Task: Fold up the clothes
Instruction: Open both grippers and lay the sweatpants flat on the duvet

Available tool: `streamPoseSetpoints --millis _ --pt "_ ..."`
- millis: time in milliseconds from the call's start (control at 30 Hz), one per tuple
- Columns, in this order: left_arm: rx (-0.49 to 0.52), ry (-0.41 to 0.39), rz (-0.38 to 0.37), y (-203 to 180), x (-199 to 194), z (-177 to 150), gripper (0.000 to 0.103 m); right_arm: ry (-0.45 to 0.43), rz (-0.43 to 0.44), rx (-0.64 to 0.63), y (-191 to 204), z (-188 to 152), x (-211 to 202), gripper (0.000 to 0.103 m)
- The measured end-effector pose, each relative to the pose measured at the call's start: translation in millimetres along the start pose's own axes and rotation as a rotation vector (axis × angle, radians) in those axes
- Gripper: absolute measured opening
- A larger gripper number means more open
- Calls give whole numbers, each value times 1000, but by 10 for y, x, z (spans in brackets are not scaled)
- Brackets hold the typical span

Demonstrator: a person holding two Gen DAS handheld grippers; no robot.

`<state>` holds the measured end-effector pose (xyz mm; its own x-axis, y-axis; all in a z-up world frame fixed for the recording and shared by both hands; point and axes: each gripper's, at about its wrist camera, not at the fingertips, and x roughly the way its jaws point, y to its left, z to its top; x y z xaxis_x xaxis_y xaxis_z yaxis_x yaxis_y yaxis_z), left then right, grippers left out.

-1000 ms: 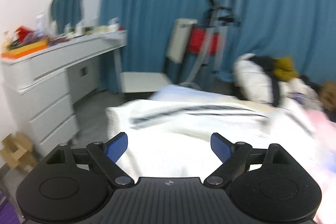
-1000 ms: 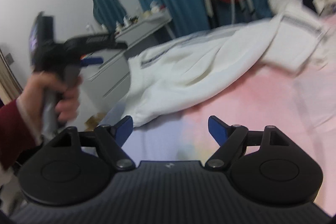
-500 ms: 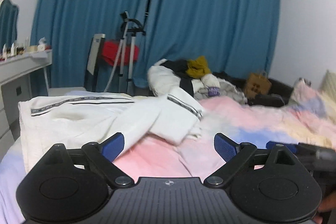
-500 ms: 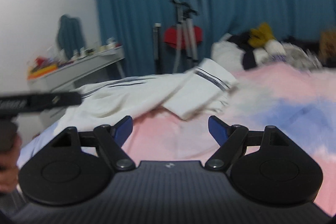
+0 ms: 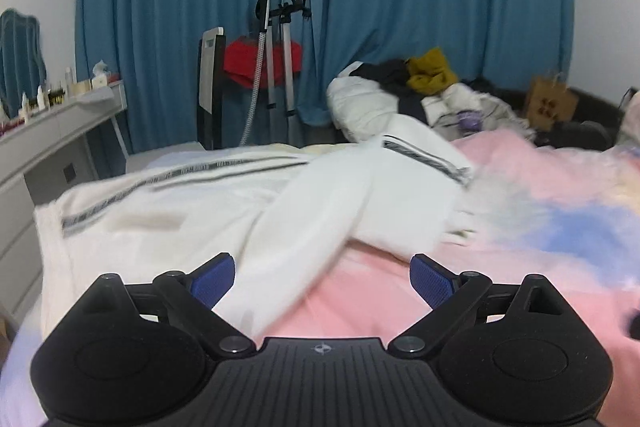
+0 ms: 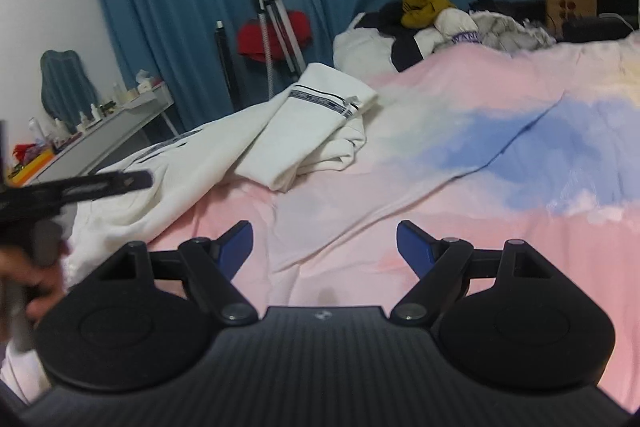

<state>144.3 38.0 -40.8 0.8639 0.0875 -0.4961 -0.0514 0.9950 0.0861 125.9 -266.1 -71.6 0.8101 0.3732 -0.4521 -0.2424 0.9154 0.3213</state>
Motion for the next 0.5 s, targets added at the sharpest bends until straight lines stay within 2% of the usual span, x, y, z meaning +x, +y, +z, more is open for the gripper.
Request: streamPoseSetpoints --millis 133,267,367,500 --pt "72 -22 52 -45 580 248 94 14 -9 -2 -58 -12 138 81" --pt "66 -26 1 -146 1178 487 94 57 -22 -10 -134 -46 375 81" --pt "127 -23 -21 -367 1602 607 93 79 -30 -7 -196 -70 570 81" --pt "211 37 46 -623 2195 730 85 116 -47 11 -343 -81 852 81"
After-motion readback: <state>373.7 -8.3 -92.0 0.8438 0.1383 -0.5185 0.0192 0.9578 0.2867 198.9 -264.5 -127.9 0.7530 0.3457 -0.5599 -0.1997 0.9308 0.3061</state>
